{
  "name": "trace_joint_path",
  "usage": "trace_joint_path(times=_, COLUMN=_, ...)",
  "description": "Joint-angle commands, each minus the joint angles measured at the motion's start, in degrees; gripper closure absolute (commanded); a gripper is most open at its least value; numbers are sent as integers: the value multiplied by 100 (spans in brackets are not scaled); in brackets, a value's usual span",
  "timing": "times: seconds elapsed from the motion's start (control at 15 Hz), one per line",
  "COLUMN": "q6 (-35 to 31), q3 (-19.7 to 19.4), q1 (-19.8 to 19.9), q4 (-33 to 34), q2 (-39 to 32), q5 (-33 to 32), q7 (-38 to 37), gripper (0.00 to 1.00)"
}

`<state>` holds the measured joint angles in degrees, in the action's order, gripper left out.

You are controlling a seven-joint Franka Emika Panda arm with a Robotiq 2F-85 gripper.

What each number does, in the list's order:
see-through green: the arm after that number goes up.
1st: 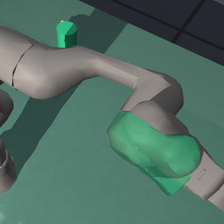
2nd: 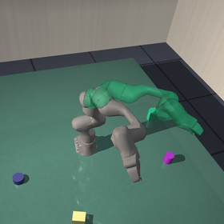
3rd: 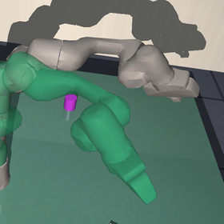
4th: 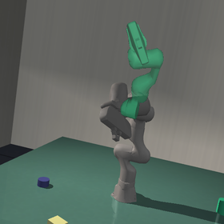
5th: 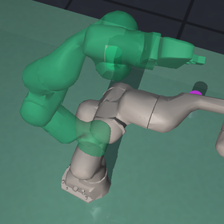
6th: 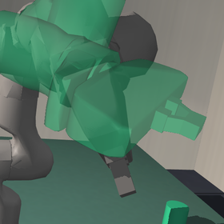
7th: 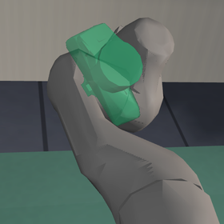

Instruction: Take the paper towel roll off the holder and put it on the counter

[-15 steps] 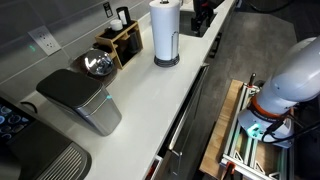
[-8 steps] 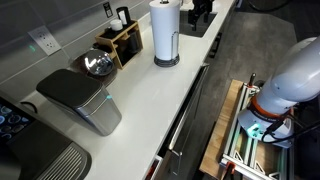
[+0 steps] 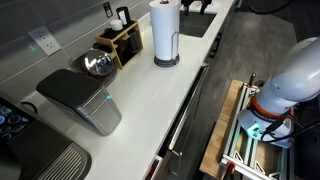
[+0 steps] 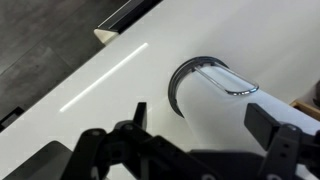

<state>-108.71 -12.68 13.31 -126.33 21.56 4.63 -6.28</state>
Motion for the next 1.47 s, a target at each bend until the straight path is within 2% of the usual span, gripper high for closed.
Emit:
trace_joint_path(times=0.0, q6=-38, q3=-59, q1=12, q4=62, q2=13, q5=730, q7=-585, gripper=0)
trace_joint_path(times=0.4, q6=-331, q3=-63, q1=38, q4=-2, q2=48, q5=1689, q7=-1121, gripper=0)
trace_joint_path(times=0.67, q6=-967, q3=-58, q1=45, q4=-171, q2=124, q5=2102, q7=-1155, gripper=0)
trace_joint_path(times=1.0, q6=-1364, q3=-83, q1=30, q4=-252, q2=128, q5=2071, q7=-909, gripper=0)
trace_joint_path(times=1.4, q6=-1075, q3=-83, q1=88, q4=-193, q2=36, q5=1754, q7=-888, gripper=0)
